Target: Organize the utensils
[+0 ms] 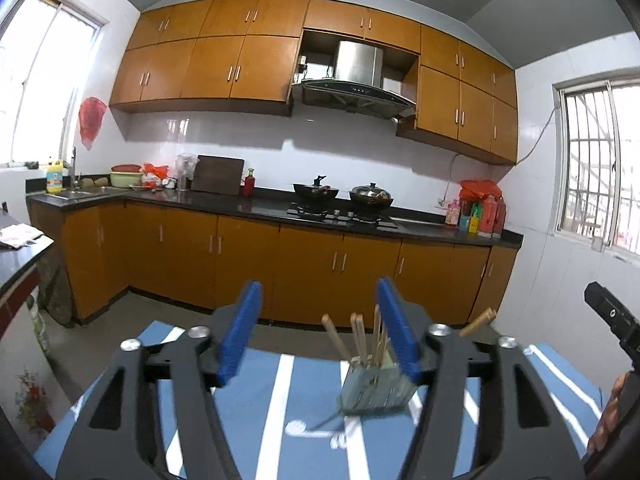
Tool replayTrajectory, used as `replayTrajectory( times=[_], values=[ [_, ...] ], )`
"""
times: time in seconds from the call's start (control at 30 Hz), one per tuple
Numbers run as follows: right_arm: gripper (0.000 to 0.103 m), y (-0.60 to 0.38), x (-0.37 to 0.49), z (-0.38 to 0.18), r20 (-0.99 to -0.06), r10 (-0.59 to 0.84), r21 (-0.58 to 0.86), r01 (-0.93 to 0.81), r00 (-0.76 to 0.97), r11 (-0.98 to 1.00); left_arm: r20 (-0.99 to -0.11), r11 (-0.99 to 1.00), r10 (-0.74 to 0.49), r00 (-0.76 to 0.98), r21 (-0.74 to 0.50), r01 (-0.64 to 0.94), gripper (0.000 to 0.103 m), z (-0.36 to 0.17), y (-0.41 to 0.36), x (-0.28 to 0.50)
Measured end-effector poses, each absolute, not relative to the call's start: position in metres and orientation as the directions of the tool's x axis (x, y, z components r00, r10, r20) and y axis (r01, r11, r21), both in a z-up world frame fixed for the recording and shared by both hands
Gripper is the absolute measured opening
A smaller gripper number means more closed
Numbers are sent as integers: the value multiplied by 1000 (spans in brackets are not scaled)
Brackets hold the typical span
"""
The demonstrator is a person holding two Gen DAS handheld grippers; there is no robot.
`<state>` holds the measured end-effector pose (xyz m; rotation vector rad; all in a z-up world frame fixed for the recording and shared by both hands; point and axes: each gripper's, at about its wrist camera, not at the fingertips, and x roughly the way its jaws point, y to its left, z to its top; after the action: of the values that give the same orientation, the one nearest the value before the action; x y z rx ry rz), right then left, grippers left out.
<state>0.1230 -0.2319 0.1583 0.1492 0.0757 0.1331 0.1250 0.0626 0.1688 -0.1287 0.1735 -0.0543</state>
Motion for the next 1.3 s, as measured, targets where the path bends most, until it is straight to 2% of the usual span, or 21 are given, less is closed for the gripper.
replayTrajectory(
  times=[0.03, 0.07, 0.1, 0.2, 0.4, 0.57, 0.97, 1.3],
  values=[
    [93, -231, 117, 156, -68, 134, 149, -123, 989, 981, -172, 992, -59, 983, -119, 39, 73, 164, 61, 117],
    [97, -230, 111, 153, -70, 129, 142, -118, 989, 983, -173, 993, -56, 983, -111, 37, 81, 163, 60, 112],
    [99, -228, 107, 151, -71, 124, 134, -114, 990, 984, -176, 995, -52, 983, -97, 35, 89, 158, 59, 105],
    [99, -221, 90, 141, -84, 90, 81, -83, 992, 993, -177, 997, -51, 983, -68, 39, 101, 148, 57, 88],
    [99, -206, 67, 116, -132, 56, -2, -57, 990, 998, -186, 999, -26, 982, 16, 29, 101, 124, 44, 62],
    [99, -198, 51, 84, -179, 40, -43, -48, 983, 998, -233, 999, -32, 972, 2, 34, 101, 98, 41, 48],
    [99, -191, 35, 17, -325, 28, -32, -40, 945, 999, -321, 1000, 16, 947, 15, -11, 101, 34, 31, 22],
    [99, -199, 25, -7, -355, 10, -25, -20, 935, 999, -359, 999, 33, 933, 44, -18, 101, 5, 26, 9]
  ],
)
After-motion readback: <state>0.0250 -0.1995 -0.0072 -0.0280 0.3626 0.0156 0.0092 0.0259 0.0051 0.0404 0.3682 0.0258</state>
